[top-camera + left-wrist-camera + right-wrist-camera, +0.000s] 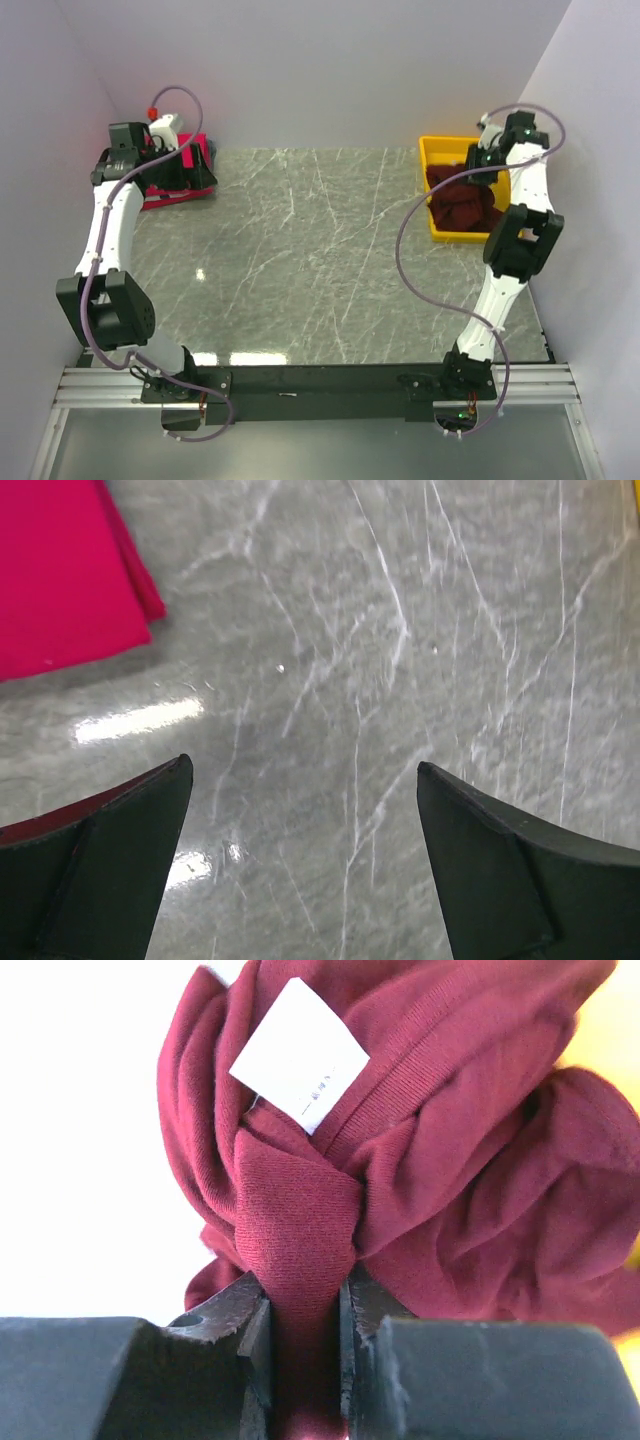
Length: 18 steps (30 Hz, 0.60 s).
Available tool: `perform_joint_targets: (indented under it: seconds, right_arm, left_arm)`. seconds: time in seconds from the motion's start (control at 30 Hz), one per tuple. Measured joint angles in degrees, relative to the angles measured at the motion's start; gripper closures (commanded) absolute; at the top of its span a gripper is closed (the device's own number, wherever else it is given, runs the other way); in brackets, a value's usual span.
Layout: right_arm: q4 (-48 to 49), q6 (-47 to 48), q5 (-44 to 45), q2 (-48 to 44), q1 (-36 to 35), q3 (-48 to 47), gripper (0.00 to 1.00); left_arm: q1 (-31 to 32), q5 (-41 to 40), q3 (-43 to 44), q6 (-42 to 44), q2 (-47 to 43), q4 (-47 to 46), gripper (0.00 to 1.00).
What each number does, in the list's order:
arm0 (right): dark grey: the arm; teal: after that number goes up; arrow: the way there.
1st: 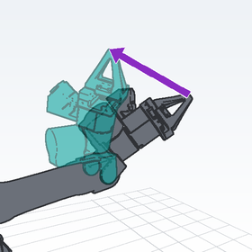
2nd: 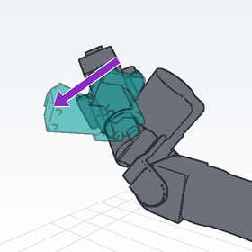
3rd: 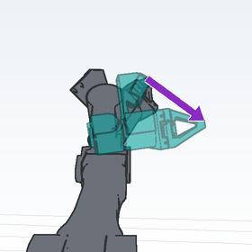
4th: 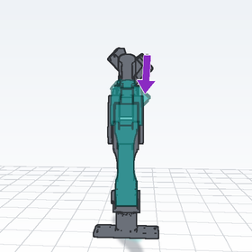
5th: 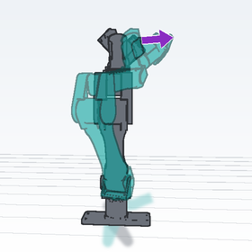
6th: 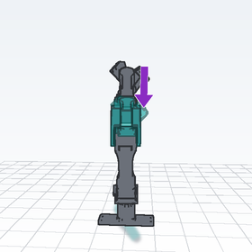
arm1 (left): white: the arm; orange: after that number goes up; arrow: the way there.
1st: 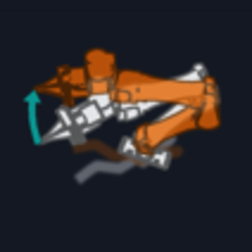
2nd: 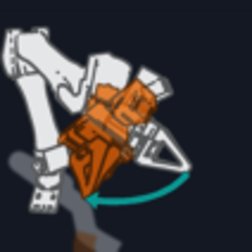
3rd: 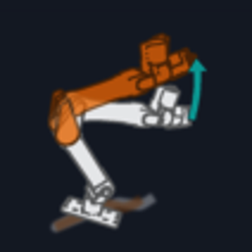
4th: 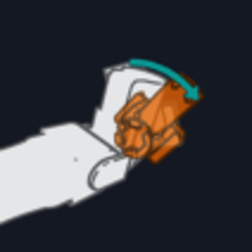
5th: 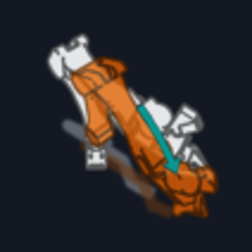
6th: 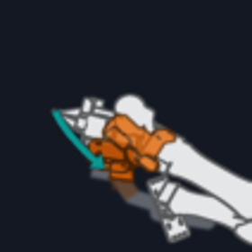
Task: Fold and stack the t-shirts
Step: Grab the tshirt from the pile, then move the tshirt to the center of the board
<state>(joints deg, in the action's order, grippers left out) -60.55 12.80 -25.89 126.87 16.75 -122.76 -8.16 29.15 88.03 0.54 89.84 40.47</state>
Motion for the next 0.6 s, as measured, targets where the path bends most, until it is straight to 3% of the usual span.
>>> perform_joint_targets:
  seconds: [0.17,0.33,0.37,0.4,0.43,0.47,0.6]
  right_arm:
    - [0.4,-1.7,-6.2,-17.1,-3.9,0.2,1.0]
    - [2.3,-2.1,-9.8,-29.3,-12.2,0.0,1.0]
    - [3.1,-2.0,-9.7,-31.4,-14.5,1.6,0.89]
    - [4.2,-1.8,-9.5,-33.7,-17.6,4.3,0.69]
    - [4.6,-1.4,-9.2,-35.6,-21.1,6.9,0.23]
    - [4.7,-1.4,-8.7,-37.0,-24.8,9.7,0.08]
    - [5.5,1.3,-7.9,-39.0,-35.6,20.7,0.07]
  left_arm:
    - [-1.1,-0.4,-0.4,-3.0,-2.7,-4.5,0.01]
    - [-1.1,-0.4,-0.4,-5.0,-6.4,-7.3,0.01]
    - [-1.1,-0.3,-0.4,-5.4,-7.0,-7.5,0.01]
    - [-1.2,-0.1,-0.4,-5.7,-7.4,-7.6,0.01]
    - [-1.2,0.2,-0.4,-5.8,-7.8,-7.8,0.01]
    - [-1.2,0.6,-0.4,-5.9,-8.1,-7.9,0.01]
    - [-1.4,2.4,-2.2,-4.5,-9.5,-7.8,0.01]
